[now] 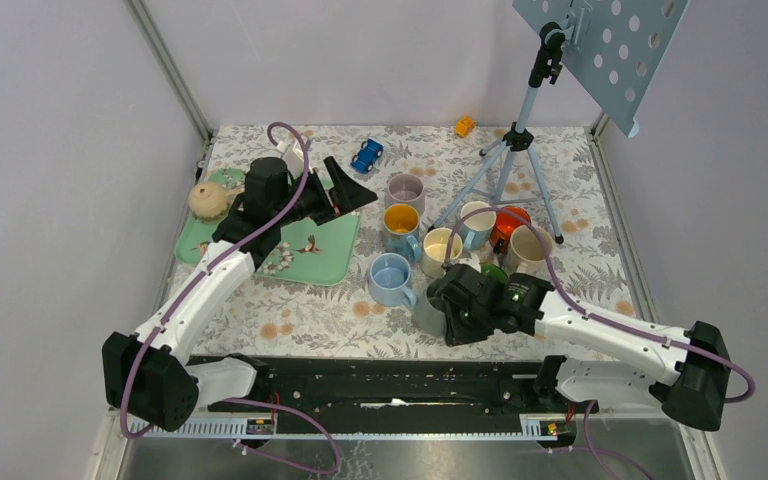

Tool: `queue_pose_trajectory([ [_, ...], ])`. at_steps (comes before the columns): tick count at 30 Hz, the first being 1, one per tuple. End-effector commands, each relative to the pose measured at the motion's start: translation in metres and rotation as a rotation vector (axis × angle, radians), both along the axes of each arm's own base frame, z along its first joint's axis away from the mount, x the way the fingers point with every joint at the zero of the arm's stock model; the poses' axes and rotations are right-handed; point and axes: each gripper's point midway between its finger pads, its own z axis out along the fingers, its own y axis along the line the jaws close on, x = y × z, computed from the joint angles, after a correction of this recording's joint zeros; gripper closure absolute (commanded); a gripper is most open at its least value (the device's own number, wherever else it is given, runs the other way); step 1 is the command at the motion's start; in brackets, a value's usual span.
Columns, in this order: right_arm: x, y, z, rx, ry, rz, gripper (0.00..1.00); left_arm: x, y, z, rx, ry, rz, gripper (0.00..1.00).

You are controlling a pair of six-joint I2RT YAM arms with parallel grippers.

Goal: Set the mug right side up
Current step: Place the cup at the corner of the board.

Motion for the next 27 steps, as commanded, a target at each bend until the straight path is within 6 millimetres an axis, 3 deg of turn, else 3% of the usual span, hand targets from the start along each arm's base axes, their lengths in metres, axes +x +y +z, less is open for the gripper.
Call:
queue_pose_trajectory([
  [1,0.01,0.006,-0.001,-0.006,-0.07,-0.026,1.0,0.008,0.0,0.013,0.003,-0.064,0.005,0.01],
  [18,0.01,0.02,-0.041,-0.074,-0.121,-0.011,1.0,0.008,0.0,0.004,0.015,-0.046,0.003,0.01],
  [25,0.014,0.012,-0.052,-0.116,-0.146,-0.022,1.0,0.007,0.001,0.002,0.026,-0.043,0.005,0.01],
  [27,0.015,0.009,-0.054,-0.125,-0.155,-0.026,0.96,0.007,0.001,0.001,0.027,-0.042,0.004,0.01],
])
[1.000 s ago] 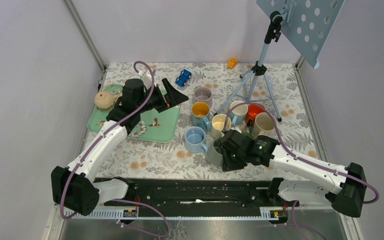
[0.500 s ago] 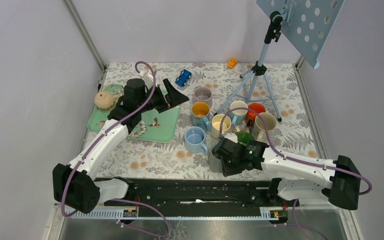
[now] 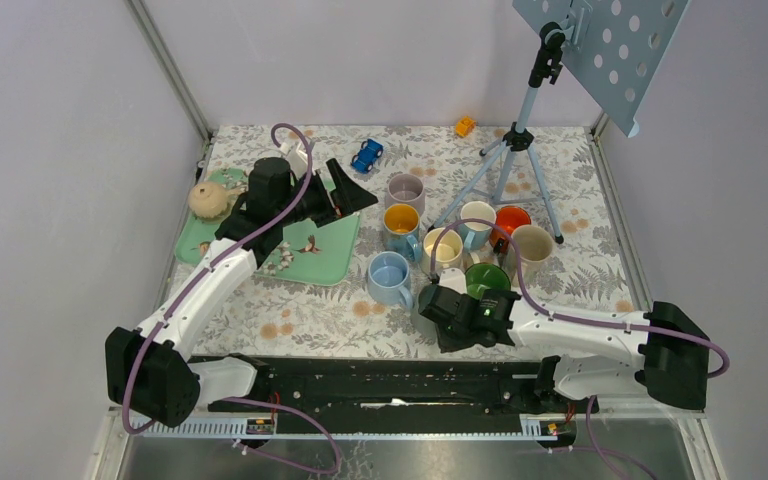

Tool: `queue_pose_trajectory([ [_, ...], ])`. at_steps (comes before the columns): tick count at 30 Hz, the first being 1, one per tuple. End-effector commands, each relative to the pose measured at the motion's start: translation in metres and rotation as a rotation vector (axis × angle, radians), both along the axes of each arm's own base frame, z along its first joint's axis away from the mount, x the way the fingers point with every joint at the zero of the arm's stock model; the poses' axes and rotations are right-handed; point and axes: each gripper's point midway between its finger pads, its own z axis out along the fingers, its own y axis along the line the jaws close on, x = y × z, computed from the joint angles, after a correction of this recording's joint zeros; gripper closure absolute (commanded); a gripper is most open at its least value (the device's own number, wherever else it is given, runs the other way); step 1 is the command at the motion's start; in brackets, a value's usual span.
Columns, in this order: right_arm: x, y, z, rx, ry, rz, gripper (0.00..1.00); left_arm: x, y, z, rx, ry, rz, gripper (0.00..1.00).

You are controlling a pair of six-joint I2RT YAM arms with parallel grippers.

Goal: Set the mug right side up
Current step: Place the cup at the corner of the board.

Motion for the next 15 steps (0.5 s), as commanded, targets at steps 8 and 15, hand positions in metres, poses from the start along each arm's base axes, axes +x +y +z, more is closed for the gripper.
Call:
queue_pose_trajectory([
  [8,0.0152,-0.006,-0.0068,-0.022,-0.092,-0.03,0.75,0.0057,0.003,0.0096,0.006,-0.052,0.021,0.01],
  [15,0.0152,-0.0048,-0.003,-0.016,-0.098,-0.002,0.55,0.0062,0.0059,0.0041,0.022,-0.037,0.04,0.01],
])
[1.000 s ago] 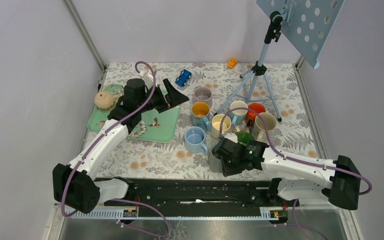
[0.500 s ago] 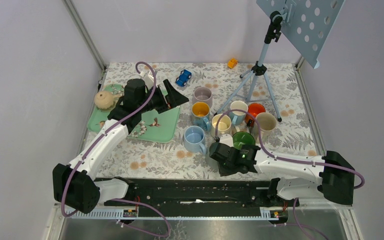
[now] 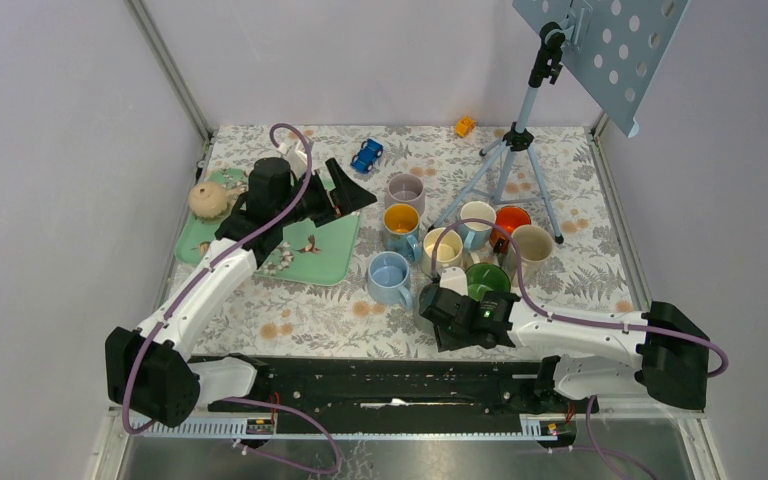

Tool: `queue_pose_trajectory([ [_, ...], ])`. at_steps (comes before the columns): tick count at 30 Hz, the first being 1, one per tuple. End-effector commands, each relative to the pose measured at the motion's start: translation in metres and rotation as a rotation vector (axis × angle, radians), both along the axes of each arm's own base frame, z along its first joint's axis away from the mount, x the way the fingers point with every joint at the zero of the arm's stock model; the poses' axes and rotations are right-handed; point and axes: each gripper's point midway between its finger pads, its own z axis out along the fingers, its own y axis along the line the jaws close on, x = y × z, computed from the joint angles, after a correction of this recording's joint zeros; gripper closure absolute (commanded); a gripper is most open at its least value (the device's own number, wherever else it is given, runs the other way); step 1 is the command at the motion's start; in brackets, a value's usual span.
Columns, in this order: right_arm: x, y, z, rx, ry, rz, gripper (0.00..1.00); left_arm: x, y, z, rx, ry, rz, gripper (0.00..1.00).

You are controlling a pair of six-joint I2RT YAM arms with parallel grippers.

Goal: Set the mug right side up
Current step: Place the cup at the corner of the board.

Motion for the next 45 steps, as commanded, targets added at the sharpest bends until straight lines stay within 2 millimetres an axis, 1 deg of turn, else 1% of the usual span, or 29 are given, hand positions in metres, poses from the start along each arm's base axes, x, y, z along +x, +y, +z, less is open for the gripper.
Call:
queue_pose_trajectory([
  [1,0.005,0.0,0.005,0.006,-0.039,0.014,0.52,0.004,0.005,0.005,0.017,-0.034,0.028,0.01],
  [5,0.002,0.002,0.012,0.03,-0.035,0.034,0.36,0.008,0.011,-0.001,0.036,-0.016,0.071,0.01],
  [10,-0.004,0.009,0.03,0.11,-0.03,0.068,0.17,0.011,0.02,-0.008,0.071,0.008,0.129,0.01],
  [11,-0.005,0.01,0.034,0.128,-0.03,0.077,0.07,0.011,0.022,-0.009,0.076,0.01,0.139,0.01],
  [12,-0.006,0.012,0.038,0.144,-0.031,0.088,0.01,0.012,0.024,-0.009,0.08,0.012,0.15,0.01],
  [16,-0.009,0.022,0.058,0.228,-0.041,0.13,0.0,0.015,0.031,-0.008,0.098,0.012,0.195,0.01],
  [18,-0.008,0.026,0.075,0.279,-0.07,0.142,0.0,0.017,0.037,-0.009,0.118,0.017,0.223,0.01],
  [20,-0.004,0.029,0.093,0.328,-0.109,0.142,0.0,0.019,0.048,-0.009,0.15,0.021,0.271,0.01],
  [23,0.003,0.031,0.118,0.391,-0.176,0.136,0.0,0.029,0.079,-0.011,0.22,0.032,0.405,0.01],
  [25,0.008,0.03,0.13,0.413,-0.221,0.128,0.0,0.035,0.106,-0.01,0.29,0.043,0.525,0.01],
  [29,0.019,0.028,0.146,0.426,-0.297,0.123,0.0,0.042,0.161,-0.016,0.417,0.089,0.745,0.01],
  [33,0.025,0.038,0.158,0.428,-0.34,0.176,0.0,0.051,0.208,-0.024,0.446,0.164,0.927,0.01],
  [37,0.031,0.054,0.172,0.474,-0.355,0.234,0.0,0.062,0.243,-0.025,0.442,0.196,1.093,0.01],
  [39,0.035,0.06,0.174,0.494,-0.342,0.259,0.0,0.07,0.256,-0.027,0.436,0.212,1.156,0.01],
  [43,0.039,0.072,0.177,0.569,-0.29,0.301,0.0,0.089,0.275,-0.046,0.437,0.292,1.265,0.01],
  [44,0.038,0.075,0.177,0.582,-0.281,0.315,0.0,0.091,0.283,-0.052,0.444,0.322,1.318,0.01],
  [45,0.039,0.076,0.177,0.586,-0.278,0.321,0.0,0.093,0.287,-0.056,0.437,0.351,1.356,0.01],
])
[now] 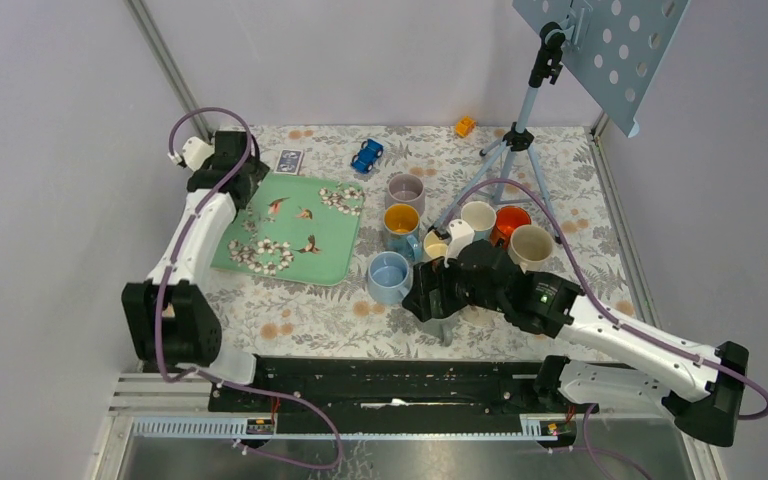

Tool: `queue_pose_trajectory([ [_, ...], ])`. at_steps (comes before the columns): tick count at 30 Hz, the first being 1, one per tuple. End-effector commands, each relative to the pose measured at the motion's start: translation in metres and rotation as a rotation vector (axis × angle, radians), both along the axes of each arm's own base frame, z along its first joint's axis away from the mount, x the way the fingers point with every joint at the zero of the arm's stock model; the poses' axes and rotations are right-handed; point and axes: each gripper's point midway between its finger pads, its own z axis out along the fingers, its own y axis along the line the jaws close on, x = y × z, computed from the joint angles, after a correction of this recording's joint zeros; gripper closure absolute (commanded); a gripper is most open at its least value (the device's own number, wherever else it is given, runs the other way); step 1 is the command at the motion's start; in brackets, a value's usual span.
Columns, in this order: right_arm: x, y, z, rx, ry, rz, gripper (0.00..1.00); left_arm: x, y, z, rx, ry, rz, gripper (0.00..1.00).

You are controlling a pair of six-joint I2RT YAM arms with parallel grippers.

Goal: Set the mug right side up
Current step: Place the cup at the corner of the board, then turn over the cup on the tray.

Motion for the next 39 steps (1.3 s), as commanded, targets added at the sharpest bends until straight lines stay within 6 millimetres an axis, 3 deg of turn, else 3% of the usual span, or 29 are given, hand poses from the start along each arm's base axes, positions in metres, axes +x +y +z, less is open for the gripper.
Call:
queue_pose_trajectory([
  [1,0.0,0.024,0.03,0.115,-0.027,0.118,0.0,0.016,0.032,0.002,0.008,-0.012,0.247,0.01],
  [6,0.003,0.023,0.037,0.141,-0.032,0.119,0.0,0.034,0.038,-0.027,-0.047,0.056,0.402,0.01],
  [8,0.003,0.022,0.041,0.147,-0.035,0.114,0.0,0.042,0.049,-0.037,-0.06,0.075,0.454,0.01],
  [19,0.0,0.01,0.036,0.152,-0.013,0.069,0.01,0.079,0.075,-0.093,-0.128,0.161,0.558,0.01],
  [22,0.0,0.006,0.037,0.145,-0.018,0.057,0.0,0.082,0.083,-0.106,-0.148,0.177,0.582,0.01],
  [30,0.003,0.007,0.03,0.116,-0.009,0.052,0.0,0.091,0.083,-0.131,-0.212,0.202,0.585,0.01],
  [33,0.004,0.009,0.028,0.113,-0.004,0.05,0.0,0.091,0.082,-0.136,-0.221,0.209,0.588,0.08],
  [39,0.005,0.01,0.023,0.107,0.005,0.047,0.0,0.088,0.08,-0.141,-0.231,0.208,0.578,0.32],
])
